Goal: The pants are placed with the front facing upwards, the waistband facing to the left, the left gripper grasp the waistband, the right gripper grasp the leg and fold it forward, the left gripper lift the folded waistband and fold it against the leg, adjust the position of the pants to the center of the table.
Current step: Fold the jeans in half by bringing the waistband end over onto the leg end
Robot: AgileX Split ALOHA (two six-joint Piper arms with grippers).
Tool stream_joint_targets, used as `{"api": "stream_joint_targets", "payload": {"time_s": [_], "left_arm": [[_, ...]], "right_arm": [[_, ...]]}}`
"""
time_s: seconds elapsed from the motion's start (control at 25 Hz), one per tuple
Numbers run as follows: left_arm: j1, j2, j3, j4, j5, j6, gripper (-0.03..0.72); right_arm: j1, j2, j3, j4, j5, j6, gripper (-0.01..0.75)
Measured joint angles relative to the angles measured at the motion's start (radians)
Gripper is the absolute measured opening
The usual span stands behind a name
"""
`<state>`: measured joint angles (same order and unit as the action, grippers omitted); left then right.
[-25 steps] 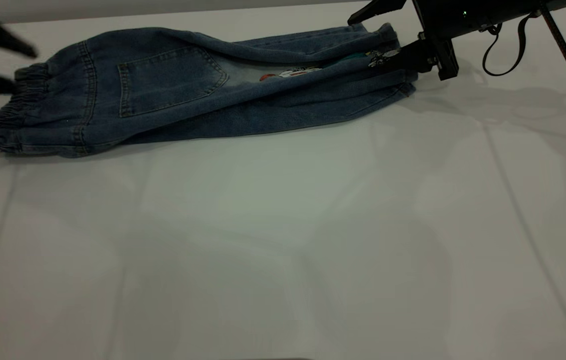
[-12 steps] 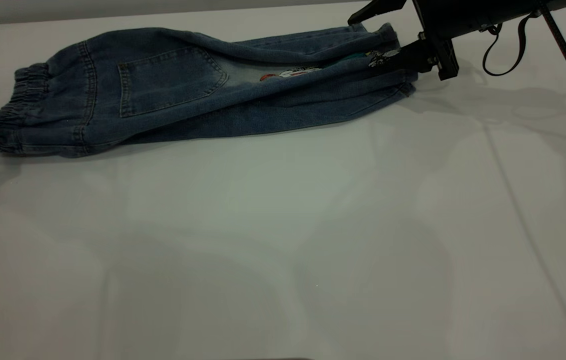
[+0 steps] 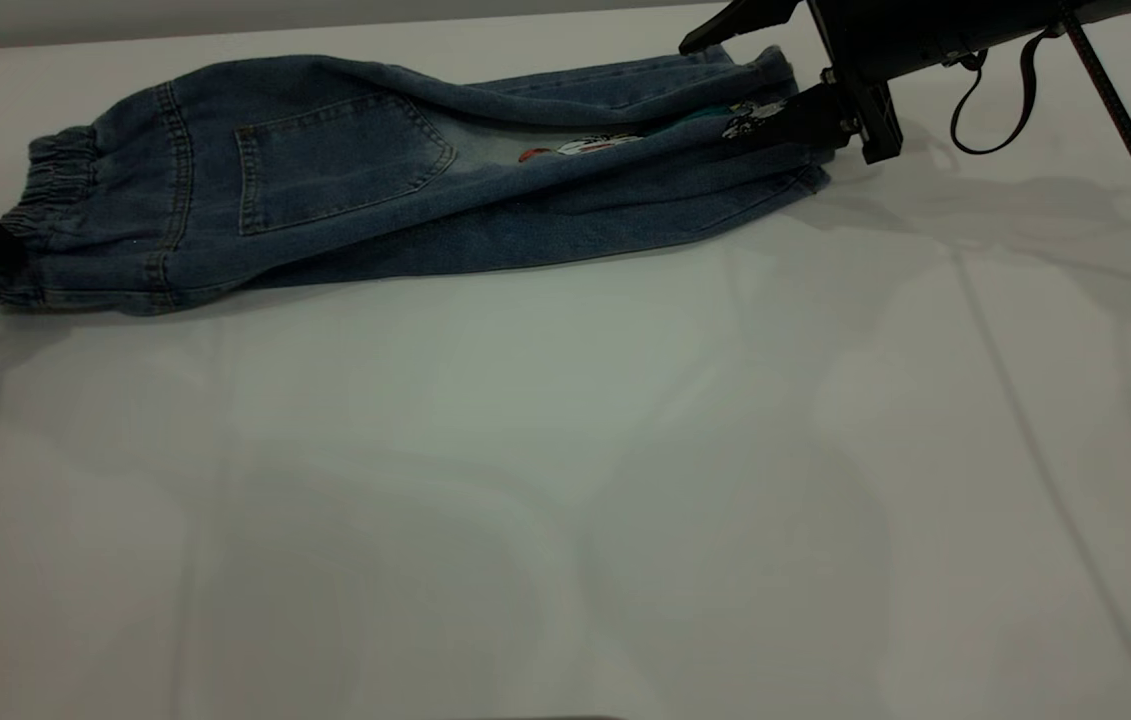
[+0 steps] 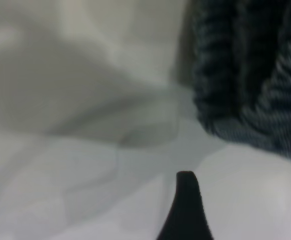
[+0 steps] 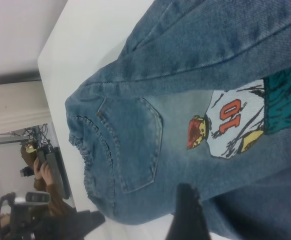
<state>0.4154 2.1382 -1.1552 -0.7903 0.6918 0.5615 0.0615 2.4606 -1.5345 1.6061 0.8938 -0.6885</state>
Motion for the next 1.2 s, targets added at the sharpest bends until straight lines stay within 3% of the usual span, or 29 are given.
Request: {"api": "stream_joint_targets", "payload": {"time_s": [0.52,0.8,1.2], "left_arm": [[0.002,0.108,-0.002,-0.308,-0.035,0.123,0.526],[0.002,0.11,-0.002,-0.348,-0.071,0.139,0.522],[0.002,0.118,-0.002,-0.459,-0.08,0.274,0.456]], "right_arm": [[0.0,0.0,0.0,-0.006,0.002,-0.013,0.451],[0.0,0.0,0.0,-0.01,0.003,-0.015,0.451],[0.0,0.0,0.0,-0.011,0.003,-0.023,0.451]]}}
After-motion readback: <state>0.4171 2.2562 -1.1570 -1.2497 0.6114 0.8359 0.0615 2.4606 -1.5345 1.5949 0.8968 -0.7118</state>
